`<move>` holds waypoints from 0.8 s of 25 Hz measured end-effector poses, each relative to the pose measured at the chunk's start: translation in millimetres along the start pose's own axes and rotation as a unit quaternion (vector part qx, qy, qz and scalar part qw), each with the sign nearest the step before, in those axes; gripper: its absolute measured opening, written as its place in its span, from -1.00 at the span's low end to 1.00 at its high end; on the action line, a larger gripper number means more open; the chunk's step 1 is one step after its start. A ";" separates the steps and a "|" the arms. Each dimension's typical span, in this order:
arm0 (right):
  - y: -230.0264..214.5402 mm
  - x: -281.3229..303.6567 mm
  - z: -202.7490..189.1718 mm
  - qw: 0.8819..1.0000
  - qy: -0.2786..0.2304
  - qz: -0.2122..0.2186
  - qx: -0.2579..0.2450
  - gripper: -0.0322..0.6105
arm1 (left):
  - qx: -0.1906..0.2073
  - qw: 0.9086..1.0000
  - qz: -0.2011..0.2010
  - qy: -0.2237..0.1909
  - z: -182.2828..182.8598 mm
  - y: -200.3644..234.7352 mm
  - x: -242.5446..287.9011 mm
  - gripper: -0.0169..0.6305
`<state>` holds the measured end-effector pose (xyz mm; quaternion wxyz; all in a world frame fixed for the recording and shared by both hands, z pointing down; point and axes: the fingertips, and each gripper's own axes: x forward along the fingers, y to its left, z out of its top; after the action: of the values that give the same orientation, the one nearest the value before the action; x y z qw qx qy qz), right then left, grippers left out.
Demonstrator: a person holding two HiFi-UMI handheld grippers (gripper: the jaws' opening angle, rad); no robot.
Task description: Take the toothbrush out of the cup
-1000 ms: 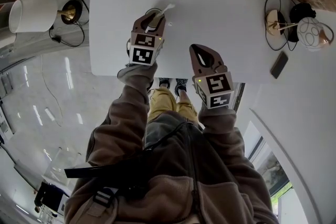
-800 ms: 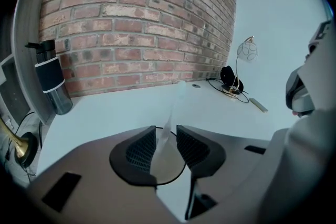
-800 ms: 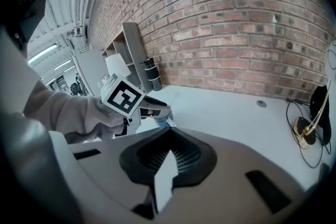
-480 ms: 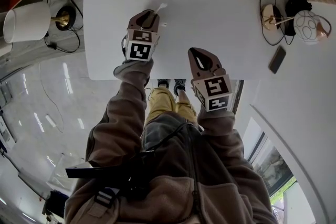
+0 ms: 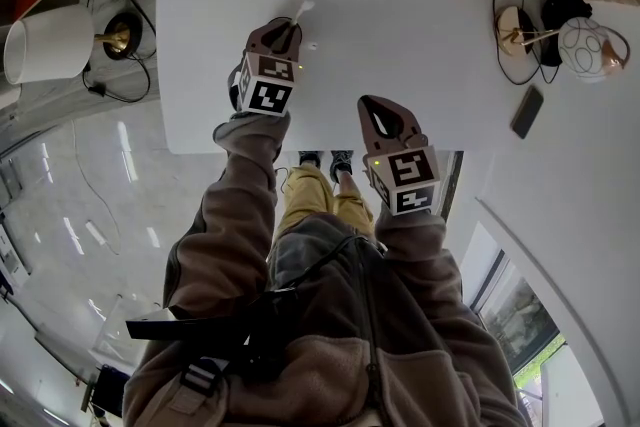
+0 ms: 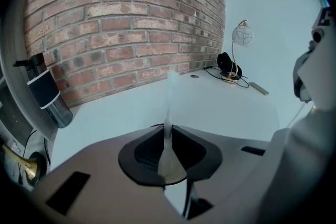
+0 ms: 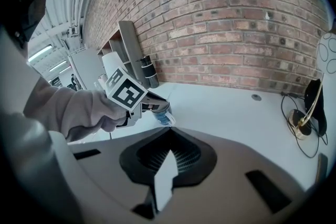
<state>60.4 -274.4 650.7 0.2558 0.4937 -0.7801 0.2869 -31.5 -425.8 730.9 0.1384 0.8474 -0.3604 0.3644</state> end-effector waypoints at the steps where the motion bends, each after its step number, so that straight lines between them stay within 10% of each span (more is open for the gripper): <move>1: -0.6 0.2 0.0 1.000 -0.001 -0.001 -0.001 -0.89 | 0.000 1.000 0.000 -0.001 0.1 0.0 -0.1 -0.78; 20: 7.1 -15.4 24.3 0.999 -0.030 -0.003 -0.017 -0.89 | -0.057 0.988 0.014 -0.143 56.6 0.7 -76.1 -0.79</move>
<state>56.9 -279.3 621.7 0.2418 0.4999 -0.7907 0.2576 -38.8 -415.6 636.9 0.1290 0.8763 -0.4084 0.2205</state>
